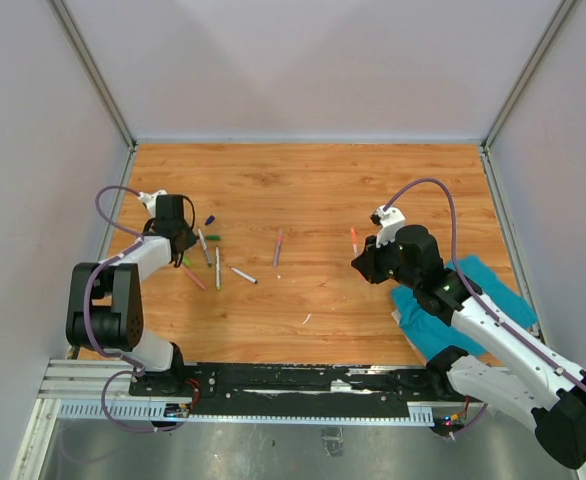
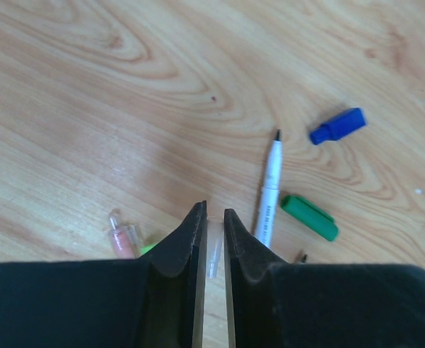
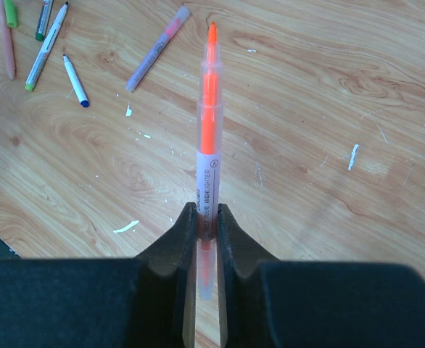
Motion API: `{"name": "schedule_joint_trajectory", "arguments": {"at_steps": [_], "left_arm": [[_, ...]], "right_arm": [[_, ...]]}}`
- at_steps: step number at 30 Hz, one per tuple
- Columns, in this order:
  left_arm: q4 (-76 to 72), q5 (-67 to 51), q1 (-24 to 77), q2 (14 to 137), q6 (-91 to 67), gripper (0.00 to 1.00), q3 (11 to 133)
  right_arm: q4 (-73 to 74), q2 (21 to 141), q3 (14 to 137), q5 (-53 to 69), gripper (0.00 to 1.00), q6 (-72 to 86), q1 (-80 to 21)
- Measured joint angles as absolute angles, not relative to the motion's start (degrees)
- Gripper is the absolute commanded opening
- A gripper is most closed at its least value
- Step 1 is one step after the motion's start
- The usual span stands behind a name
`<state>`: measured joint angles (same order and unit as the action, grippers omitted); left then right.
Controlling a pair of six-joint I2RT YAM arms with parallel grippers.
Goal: Insert the pens into the pen caps
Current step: Pick up the pen cap from the center of the board, then place the pen cap at the center of the board.
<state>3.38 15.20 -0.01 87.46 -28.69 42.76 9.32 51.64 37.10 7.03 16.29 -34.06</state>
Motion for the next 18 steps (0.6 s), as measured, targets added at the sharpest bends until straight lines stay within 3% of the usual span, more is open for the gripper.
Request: {"name": "schedule_joint_trajectory", "arguments": {"at_steps": [5, 18], "left_arm": [[3.4, 14.2, 3.0, 83.8, -28.3, 0.15, 42.8], [7.0, 11.5, 25.3, 73.0, -29.9, 0.14, 39.2]], "right_arm": [[9.4, 51.5, 37.1, 7.0, 0.01, 16.3, -34.1], [12.3, 45.9, 37.1, 4.6, 0.01, 16.3, -34.1]]}}
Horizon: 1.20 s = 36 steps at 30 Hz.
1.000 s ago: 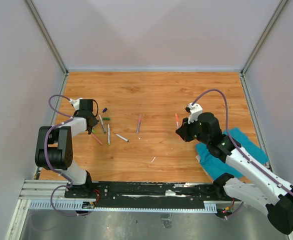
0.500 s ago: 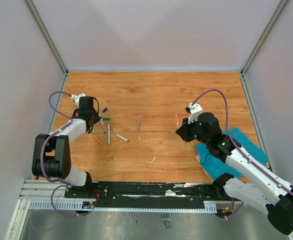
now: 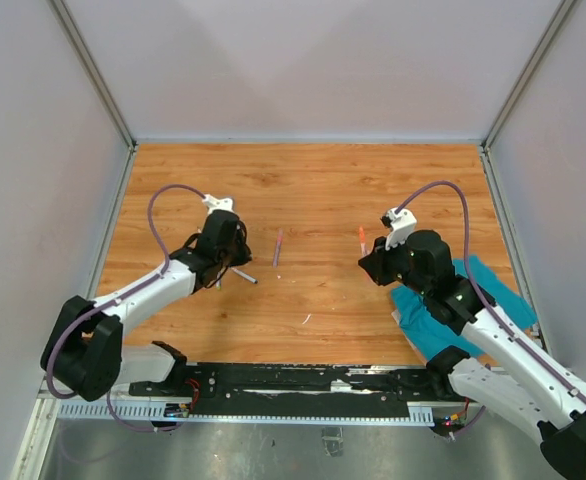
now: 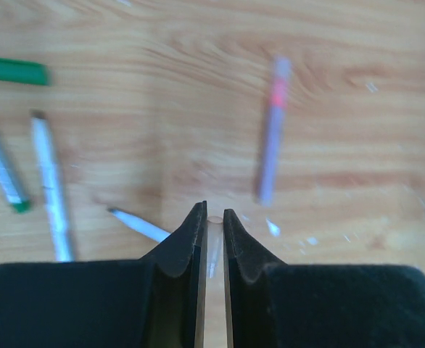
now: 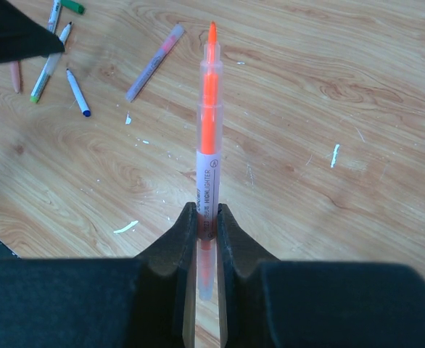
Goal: Insert the pens into the pen caps
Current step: Place the pen cap at the center of the board.
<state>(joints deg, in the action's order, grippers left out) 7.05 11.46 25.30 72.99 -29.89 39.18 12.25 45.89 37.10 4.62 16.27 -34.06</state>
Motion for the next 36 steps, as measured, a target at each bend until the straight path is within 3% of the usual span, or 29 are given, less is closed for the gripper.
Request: {"name": "schedule_joint_trajectory", "arguments": {"at_steps": [12, 17, 25, 36], "left_arm": [[6.8, 12.8, 48.9, 80.4, -34.2, 0.13, 39.2], [6.2, 14.3, 52.3, 85.1, -34.3, 0.18, 39.9], [5.5, 15.8, 53.6, 88.1, -34.9, 0.35, 41.1], [6.1, 16.2, 53.8, 84.2, -34.5, 0.44, 41.4]], "right_arm": [[15.2, 43.3, 37.1, 1.8, 0.01, 17.3, -34.1], [15.6, 41.6, 37.1, 1.2, 0.01, 18.0, -34.1], [16.7, 41.5, 37.1, 0.9, 0.01, 18.0, -34.1], [16.8, 41.4, 37.1, 0.8, 0.01, 18.2, -34.1]]}}
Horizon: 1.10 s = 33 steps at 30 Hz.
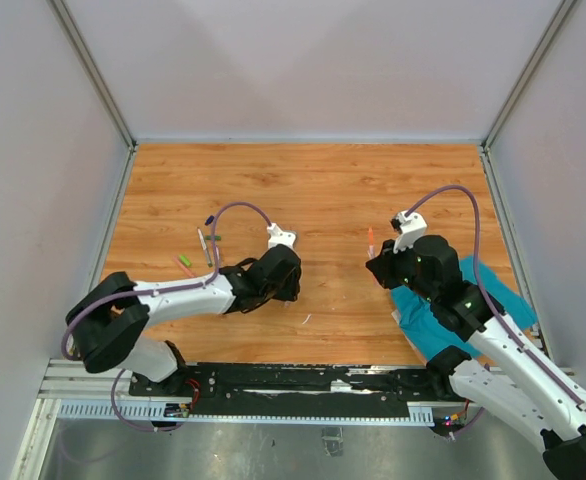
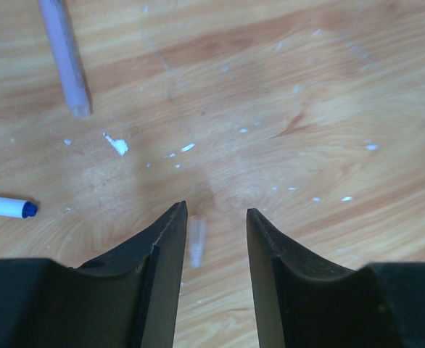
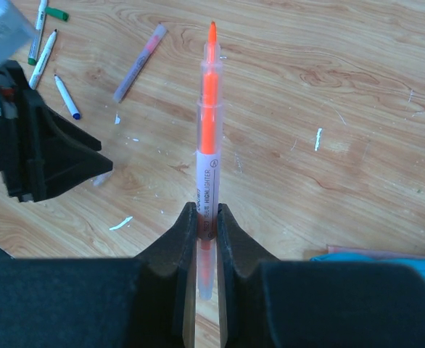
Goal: Insert the pens into the pen caps
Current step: Place the pen cap at the center of the board, then adjust the pen.
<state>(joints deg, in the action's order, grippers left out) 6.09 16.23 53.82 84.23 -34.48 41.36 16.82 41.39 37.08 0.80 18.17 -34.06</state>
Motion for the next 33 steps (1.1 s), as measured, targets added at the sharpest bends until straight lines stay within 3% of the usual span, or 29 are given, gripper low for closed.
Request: {"name": "schedule_joint_trajectory", "arguments": {"at_steps": [17, 33], "left_arm": [[-10.7, 6.6, 53.9, 56.2, -31.3, 0.55, 32.2], [-19.1, -0.4, 54.1, 56.8, -31.9, 0.55, 32.1]], "right_arm": [[-1.7, 43.6, 31.9, 8.1, 0.01, 34.6, -34.1], [-24.3, 51.6, 27.1, 15.2, 0.01, 50.5, -36.1]]}}
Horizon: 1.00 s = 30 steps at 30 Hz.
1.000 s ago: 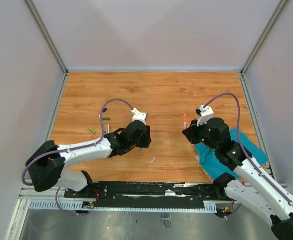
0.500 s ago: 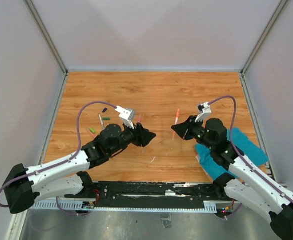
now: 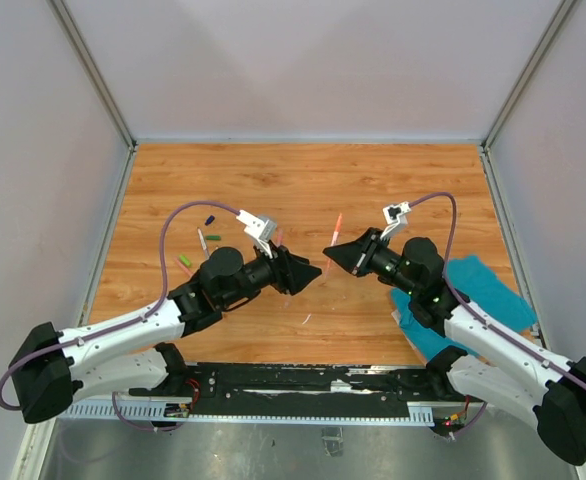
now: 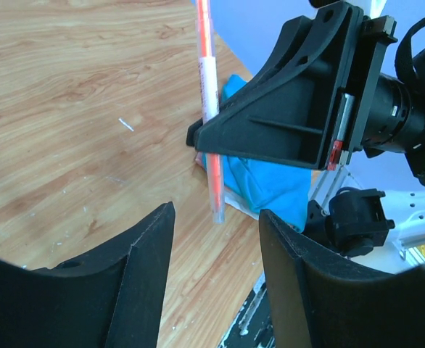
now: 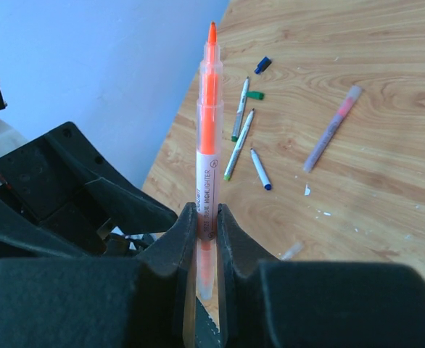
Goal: Insert the pens into the pen caps
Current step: Adjust the pen.
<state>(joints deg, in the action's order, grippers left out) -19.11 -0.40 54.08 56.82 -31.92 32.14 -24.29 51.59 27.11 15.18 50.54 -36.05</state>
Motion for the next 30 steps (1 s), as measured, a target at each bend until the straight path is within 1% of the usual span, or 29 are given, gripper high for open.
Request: {"name": "schedule_joint_trajectory", "arguments": {"at_steps": [4, 7, 17, 19, 22, 27, 28, 30], "left_arm": [[-21.0, -1.0, 54.1, 58.0, -32.0, 0.52, 32.1], [-21.9, -1.4, 54.1, 59.4, -32.1, 0.47, 32.1], [-22.2, -1.6, 54.1, 60.9, -31.8, 0.39, 32.6], [-22.2, -1.6, 54.1, 60.9, -31.7, 0.36, 32.8], [-22.4, -1.6, 54.1, 61.0, -31.7, 0.27, 33.2], [-22.6, -1.7, 54.2, 61.7, -32.3, 0.03, 33.3], [-22.6, -1.6, 54.1, 61.8, -32.4, 0.01, 33.4], [-22.6, -1.6, 54.1, 61.8, -32.7, 0.01, 33.4]], "right_arm": [[-26.1, 53.0, 27.2, 16.6, 0.01, 50.7, -37.5], [-26.9, 53.8, 27.4, 17.7, 0.01, 50.6, -38.3], [-28.6, 54.0, 27.5, 19.3, 0.01, 50.6, -39.1], [-28.8, 54.0, 27.5, 19.6, 0.01, 50.6, -39.3], [-29.2, 54.4, 27.5, 19.9, 0.01, 50.6, -39.9], [-30.0, 54.8, 27.5, 19.6, 0.02, 50.3, -40.1], [-30.1, 54.8, 27.5, 19.4, 0.03, 50.2, -40.1], [-30.2, 54.8, 27.5, 19.2, 0.08, 50.0, -40.1]]}}
